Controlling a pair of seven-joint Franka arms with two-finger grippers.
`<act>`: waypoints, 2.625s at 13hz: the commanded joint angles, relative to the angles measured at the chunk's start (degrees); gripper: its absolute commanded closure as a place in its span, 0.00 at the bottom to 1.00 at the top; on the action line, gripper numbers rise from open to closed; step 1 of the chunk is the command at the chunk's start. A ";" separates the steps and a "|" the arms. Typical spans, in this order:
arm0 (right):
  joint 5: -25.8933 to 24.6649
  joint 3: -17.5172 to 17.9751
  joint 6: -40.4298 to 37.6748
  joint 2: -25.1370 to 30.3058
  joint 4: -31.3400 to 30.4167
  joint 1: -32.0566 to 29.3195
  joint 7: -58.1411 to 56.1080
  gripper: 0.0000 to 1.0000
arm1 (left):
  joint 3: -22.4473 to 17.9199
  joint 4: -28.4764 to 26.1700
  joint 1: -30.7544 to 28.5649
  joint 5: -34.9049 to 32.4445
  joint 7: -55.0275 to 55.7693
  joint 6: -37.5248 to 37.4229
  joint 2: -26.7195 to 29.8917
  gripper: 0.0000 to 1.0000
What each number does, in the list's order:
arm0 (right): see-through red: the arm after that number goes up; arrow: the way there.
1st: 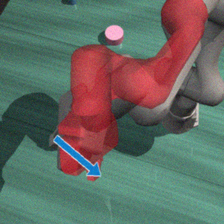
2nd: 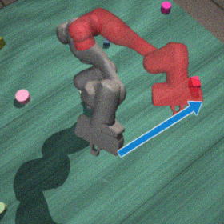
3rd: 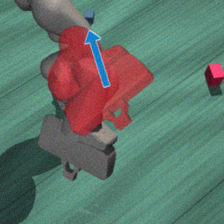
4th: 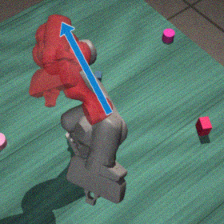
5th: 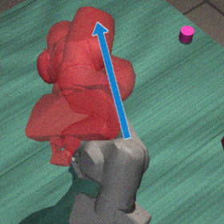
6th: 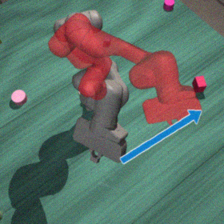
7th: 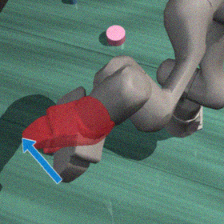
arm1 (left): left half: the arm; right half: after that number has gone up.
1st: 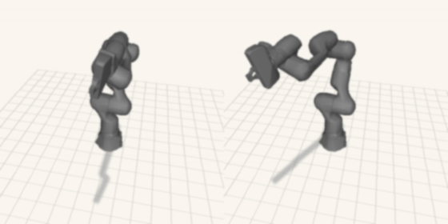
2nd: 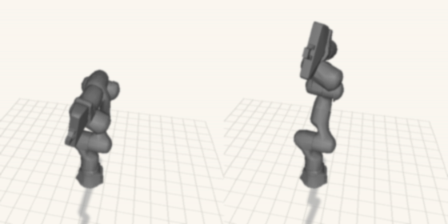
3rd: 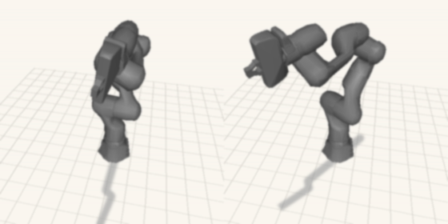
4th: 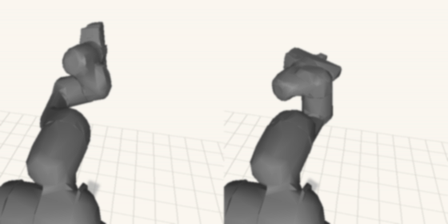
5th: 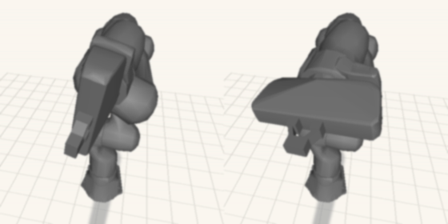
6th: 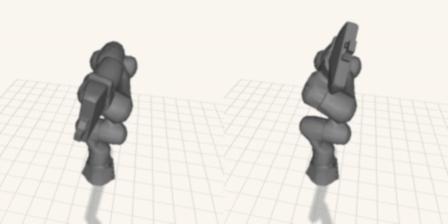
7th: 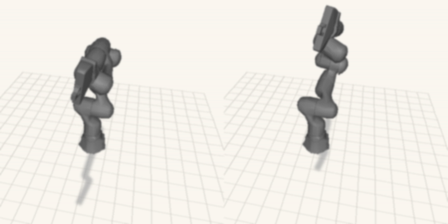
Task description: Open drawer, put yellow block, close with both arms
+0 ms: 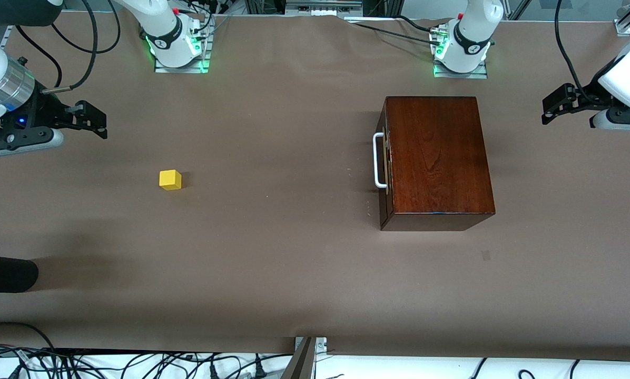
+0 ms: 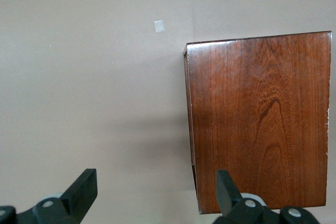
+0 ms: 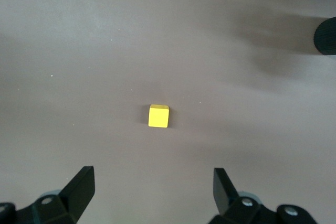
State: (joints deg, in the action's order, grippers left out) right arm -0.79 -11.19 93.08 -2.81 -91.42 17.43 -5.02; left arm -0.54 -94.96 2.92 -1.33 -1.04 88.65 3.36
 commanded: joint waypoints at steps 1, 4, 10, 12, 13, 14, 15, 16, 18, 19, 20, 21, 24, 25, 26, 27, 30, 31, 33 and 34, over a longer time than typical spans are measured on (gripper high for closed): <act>-0.44 0.12 -1.23 -0.53 1.51 -0.03 -0.17 0.00 | -0.25 -1.10 0.33 0.19 0.51 0.47 1.38 0.00; -0.44 0.03 -1.23 -0.53 1.51 -0.03 -0.17 0.00 | -0.25 -1.01 0.51 0.19 0.51 0.38 1.30 0.00; -0.44 0.12 -1.23 -0.53 1.51 -0.03 -0.17 0.00 | -0.07 -0.92 1.03 0.19 0.60 -2.51 1.30 0.00; -0.44 0.12 -1.23 -0.53 1.51 -0.03 -0.17 0.00 | -0.07 -0.75 1.04 0.19 0.51 -2.87 1.03 0.00; -0.44 0.12 -1.23 -0.53 1.51 -0.03 -0.08 0.00 | -0.16 -0.66 0.60 0.19 0.51 -3.31 0.68 0.00; -0.44 0.12 -1.23 -0.53 1.51 -0.03 -0.08 0.00 | -0.07 -0.49 0.60 0.19 0.51 -3.57 0.33 0.00; -0.44 0.12 -1.23 -0.53 1.51 -0.03 -0.08 0.00 | -0.16 0.56 0.51 0.19 0.60 -3.83 -0.02 0.00; -0.44 0.12 -1.23 -0.61 1.51 -0.03 -0.08 0.00 | -0.25 1.00 0.42 0.19 0.51 -3.92 -0.72 0.00; -0.44 0.12 -1.23 -0.53 1.51 -0.03 -0.08 0.00 | -0.42 3.19 0.42 0.80 0.60 -4.71 -2.82 0.00; -0.44 0.12 -1.23 -0.53 1.51 -0.03 0.01 0.00 | -0.16 4.25 0.51 0.72 0.60 -6.11 -4.40 0.00; -0.44 0.12 -1.23 -0.61 1.51 -0.03 -0.08 0.00 | -0.07 4.52 1.12 1.06 0.34 -8.21 -4.77 0.00; -0.44 0.12 -1.23 -0.61 1.51 -0.03 -0.08 0.00 | 0.27 4.70 2.00 0.46 -0.88 -8.93 -5.12 0.00; -0.44 0.03 -1.23 -0.61 1.51 -0.03 0.01 0.00 | 3.68 6.54 4.71 1.16 1.28 -8.06 -8.71 0.00; -0.44 0.12 -1.23 -0.61 1.51 -0.03 0.01 0.00 | 5.79 7.68 5.25 1.16 6.00 -7.71 -10.90 0.00; -0.44 0.12 -1.23 -0.61 1.51 -0.03 0.10 0.00 | 8.69 9.34 6.65 1.07 11.27 -6.05 -13.53 0.00; -0.35 0.03 -1.23 -0.61 1.51 -0.03 0.10 0.00 | 10.72 10.84 7.97 0.63 17.24 -4.47 -16.25 0.00; -0.35 0.03 -1.23 -0.61 1.51 -0.03 0.27 0.00 | 11.62 12.08 16.74 0.10 30.45 2.02 -23.38 0.00; -0.35 0.03 -1.23 -0.61 1.51 -0.03 0.45 0.00 | 11.70 12.08 19.47 -1.38 33.61 4.84 -25.49 0.00; -0.35 0.03 -1.23 -0.61 1.51 -0.03 0.54 0.00 | 11.62 11.82 25.00 -5.33 37.58 8.11 -29.62 0.00; -0.35 0.03 -1.23 -0.61 1.51 -0.03 0.71 0.00 | 11.53 11.73 27.73 -8.74 40.47 8.12 -31.29 0.00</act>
State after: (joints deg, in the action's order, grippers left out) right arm -0.79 -11.26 93.05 -2.96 -91.40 17.42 -4.97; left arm 11.68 -86.09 26.27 -5.28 35.31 97.14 -23.99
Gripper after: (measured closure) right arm 0.000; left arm 0.000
